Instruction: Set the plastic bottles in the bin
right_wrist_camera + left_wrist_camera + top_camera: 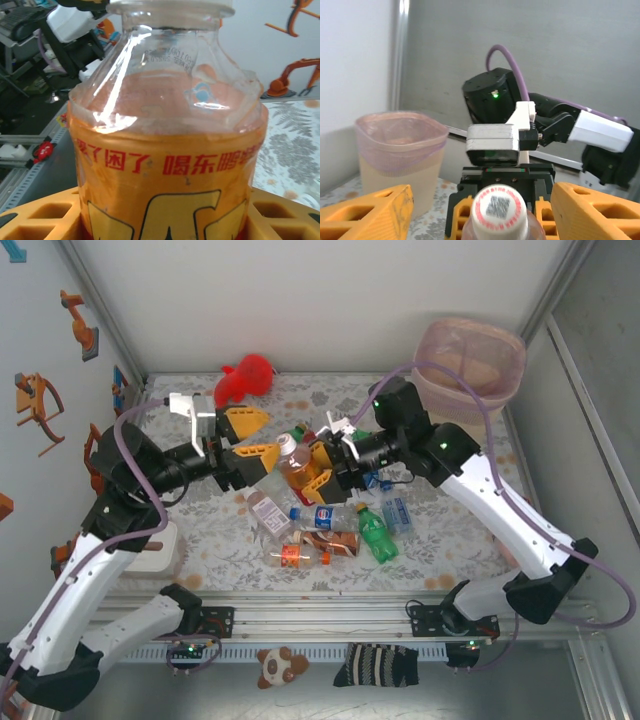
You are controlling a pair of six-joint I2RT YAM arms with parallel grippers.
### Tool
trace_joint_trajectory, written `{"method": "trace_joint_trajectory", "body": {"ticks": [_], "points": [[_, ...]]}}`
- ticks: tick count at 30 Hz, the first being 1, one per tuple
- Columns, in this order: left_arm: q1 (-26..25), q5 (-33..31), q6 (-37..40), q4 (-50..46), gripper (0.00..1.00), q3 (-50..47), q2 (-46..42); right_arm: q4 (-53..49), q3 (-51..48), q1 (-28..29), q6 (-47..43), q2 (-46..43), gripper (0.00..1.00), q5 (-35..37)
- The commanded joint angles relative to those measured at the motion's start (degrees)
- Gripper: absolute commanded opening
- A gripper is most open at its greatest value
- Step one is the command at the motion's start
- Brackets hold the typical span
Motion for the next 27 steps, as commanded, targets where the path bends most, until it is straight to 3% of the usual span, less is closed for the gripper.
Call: {"method": "trace_joint_trajectory", "body": {"ticks": [1, 6, 10, 15, 21, 27], "points": [[0.0, -9.0, 2.0, -3.0, 0.74, -0.9, -1.8, 0.1, 2.9, -2.6, 1.6, -2.3, 0.54, 5.2], [0.1, -21.5, 1.5, -9.0, 0.74, -1.5, -2.0, 1.7, 6.1, -8.4, 8.9, -1.7, 0.52, 16.6], [0.0, -27.3, -0.4, -11.5, 0.74, -2.2, -1.4, 1.9, 9.4, -13.7, 14.8, -0.4, 0.52, 26.7], [0.1, -28.0, -2.6, -11.3, 0.74, -3.7, -0.7, 0.8, 13.0, -20.3, 19.7, 1.4, 0.52, 38.1], [0.0, -26.6, -4.5, -10.0, 0.74, -5.1, 0.1, -8.0, 22.3, -28.1, 24.1, 7.8, 0.51, 50.4], [0.0, -26.1, -4.8, -10.0, 0.74, -4.8, 1.2, -18.0, 33.2, -37.0, 28.8, 16.8, 0.51, 54.1]]}}
